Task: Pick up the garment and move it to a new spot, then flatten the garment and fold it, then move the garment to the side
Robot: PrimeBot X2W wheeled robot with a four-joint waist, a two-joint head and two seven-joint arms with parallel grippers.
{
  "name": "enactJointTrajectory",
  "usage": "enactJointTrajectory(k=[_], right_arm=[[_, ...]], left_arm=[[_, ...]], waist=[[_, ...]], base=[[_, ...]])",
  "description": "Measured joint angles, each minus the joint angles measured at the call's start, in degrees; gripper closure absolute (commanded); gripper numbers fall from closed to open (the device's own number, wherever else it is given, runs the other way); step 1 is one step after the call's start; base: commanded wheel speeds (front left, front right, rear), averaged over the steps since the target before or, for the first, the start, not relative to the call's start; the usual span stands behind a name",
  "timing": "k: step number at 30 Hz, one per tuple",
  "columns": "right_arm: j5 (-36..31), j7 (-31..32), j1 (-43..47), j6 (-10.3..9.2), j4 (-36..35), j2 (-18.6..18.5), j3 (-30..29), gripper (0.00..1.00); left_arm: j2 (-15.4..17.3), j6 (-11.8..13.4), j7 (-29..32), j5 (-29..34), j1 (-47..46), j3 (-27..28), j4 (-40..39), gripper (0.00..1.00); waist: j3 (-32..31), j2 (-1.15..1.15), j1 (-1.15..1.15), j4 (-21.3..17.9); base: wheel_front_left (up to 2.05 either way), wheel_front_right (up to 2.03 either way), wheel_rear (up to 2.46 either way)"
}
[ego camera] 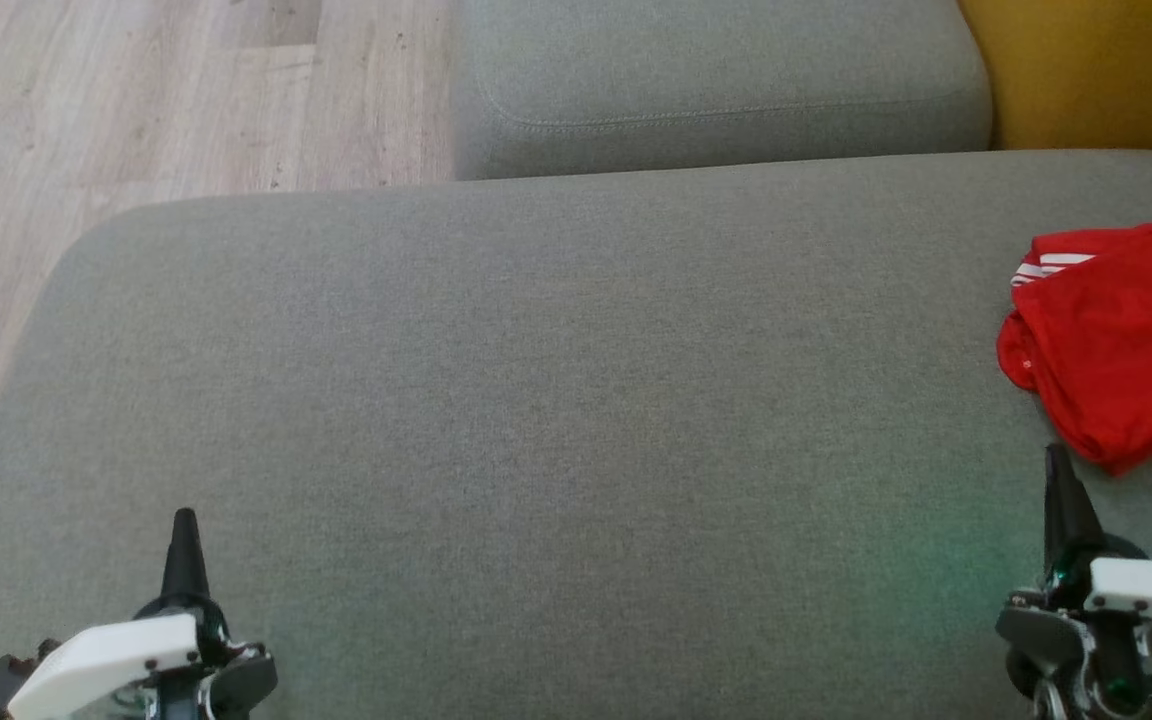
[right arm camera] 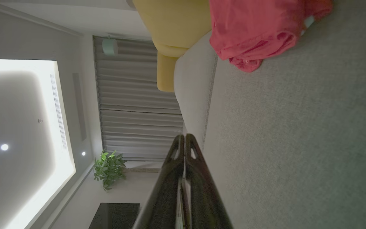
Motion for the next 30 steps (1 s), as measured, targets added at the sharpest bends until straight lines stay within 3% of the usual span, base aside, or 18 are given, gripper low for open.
enactJointTrajectory(k=[10, 30], right_arm=[[6.5, 1.5, -1.9, 0.00, 0.0, 0.0, -0.8, 1.00], [6.5, 1.5, -2.2, 0.00, 0.0, 0.0, -0.8, 1.00]], left_arm=[[-0.1, -0.5, 1.5, -6.4, -2.0, 0.7, 0.0, 1.00], [-0.1, -0.5, 1.5, -6.4, -2.1, 0.8, 0.0, 1.00]], waist=[[0.9, 0.00, 0.00, -0.2], [0.9, 0.00, 0.00, -0.2]], base=[[0.00, 0.00, 0.00], [0.00, 0.00, 0.00]])
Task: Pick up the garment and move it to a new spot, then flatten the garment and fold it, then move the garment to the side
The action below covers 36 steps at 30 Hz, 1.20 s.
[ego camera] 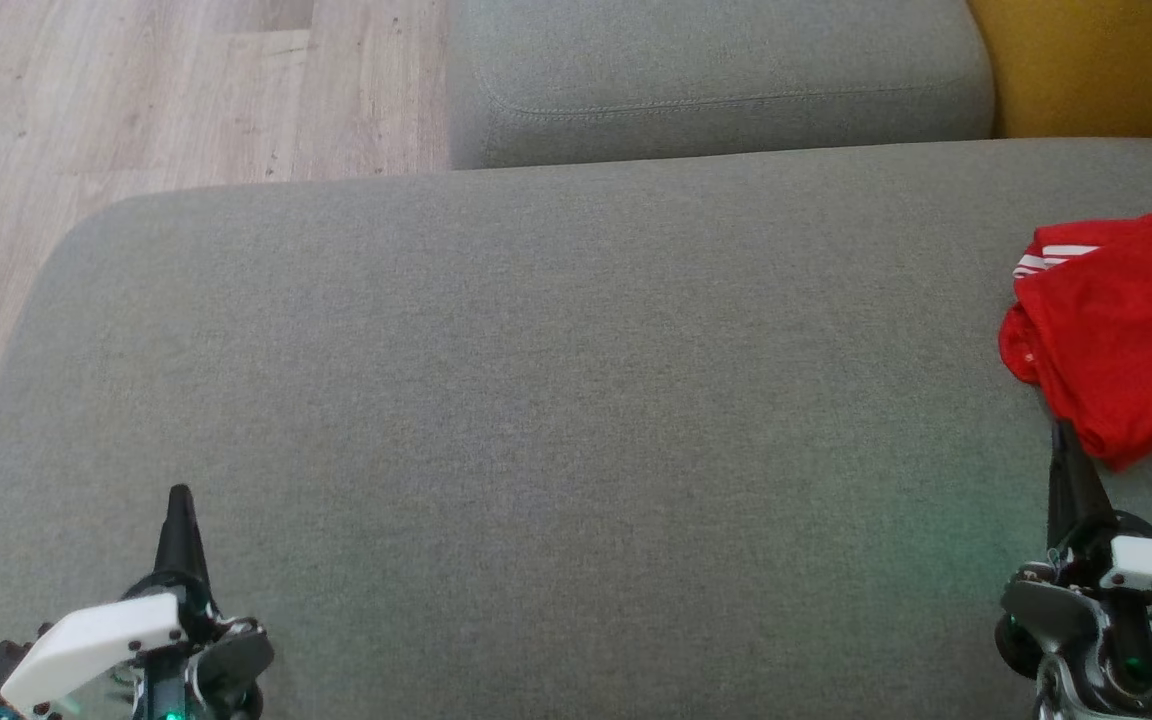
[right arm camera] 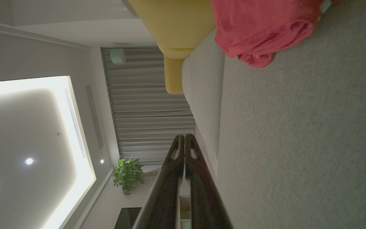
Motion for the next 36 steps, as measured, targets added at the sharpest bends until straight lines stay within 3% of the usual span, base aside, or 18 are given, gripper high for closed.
enactJointTrajectory(k=[36], right_arm=[[0.0, 0.0, 0.0, 0.00, 0.0, 0.0, 0.0, 1.00]], left_arm=[[0.0, 0.0, 0.0, 0.0, 0.0, 0.0, 0.0, 1.00]], waist=[[0.0, 0.00, 0.00, 0.0]], base=[[0.00, 0.00, 0.00]])
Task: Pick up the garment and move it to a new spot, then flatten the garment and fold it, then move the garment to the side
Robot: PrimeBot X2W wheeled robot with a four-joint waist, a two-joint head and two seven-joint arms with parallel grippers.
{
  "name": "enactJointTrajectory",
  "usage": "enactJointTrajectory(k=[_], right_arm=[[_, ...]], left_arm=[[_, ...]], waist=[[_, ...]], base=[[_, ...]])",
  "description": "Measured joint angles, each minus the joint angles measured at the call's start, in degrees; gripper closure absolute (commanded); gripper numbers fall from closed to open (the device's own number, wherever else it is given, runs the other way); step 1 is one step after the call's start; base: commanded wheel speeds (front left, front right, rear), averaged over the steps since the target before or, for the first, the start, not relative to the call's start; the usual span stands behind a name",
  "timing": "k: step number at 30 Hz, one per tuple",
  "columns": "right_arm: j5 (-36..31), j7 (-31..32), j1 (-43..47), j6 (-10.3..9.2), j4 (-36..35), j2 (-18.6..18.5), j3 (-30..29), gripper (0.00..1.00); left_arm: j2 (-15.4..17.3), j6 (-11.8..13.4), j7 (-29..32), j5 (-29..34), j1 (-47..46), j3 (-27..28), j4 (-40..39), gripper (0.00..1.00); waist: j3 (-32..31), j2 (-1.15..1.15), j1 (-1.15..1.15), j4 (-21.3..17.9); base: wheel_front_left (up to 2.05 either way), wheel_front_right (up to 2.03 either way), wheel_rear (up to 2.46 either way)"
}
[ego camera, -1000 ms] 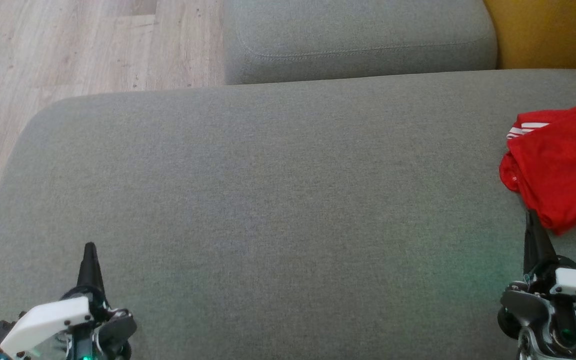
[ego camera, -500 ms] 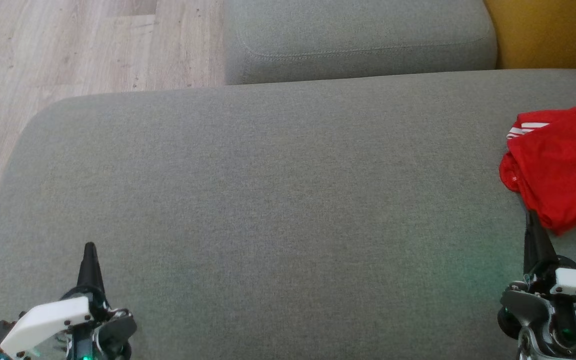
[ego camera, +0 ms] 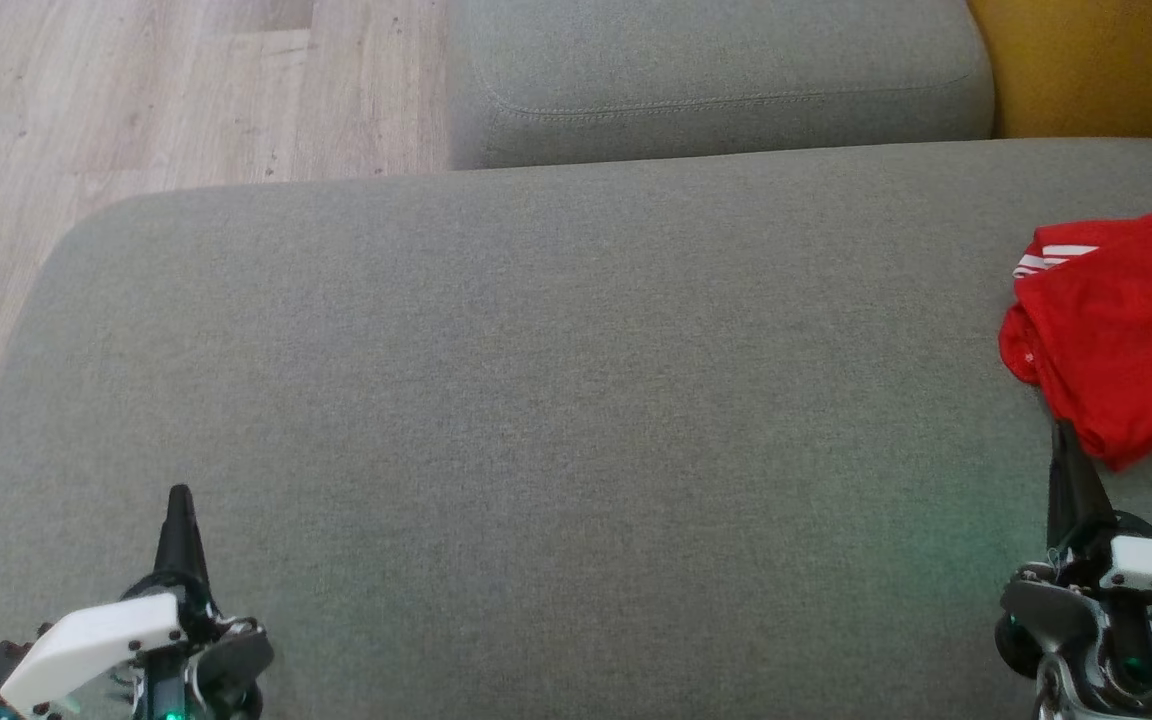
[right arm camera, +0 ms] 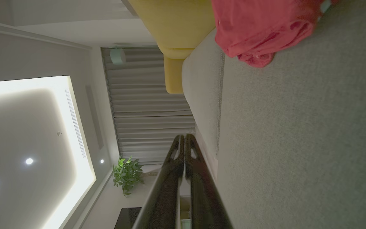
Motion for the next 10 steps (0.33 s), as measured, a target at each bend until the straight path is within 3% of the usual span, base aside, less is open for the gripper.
enactJointTrajectory(k=[10], right_arm=[[0.0, 0.0, 0.0, 0.00, 0.0, 0.0, 0.0, 1.00]], left_arm=[[0.0, 0.0, 0.0, 0.0, 0.0, 0.0, 0.0, 1.00]], waist=[[0.0, 0.00, 0.00, 0.0]], base=[[0.00, 0.00, 0.00]])
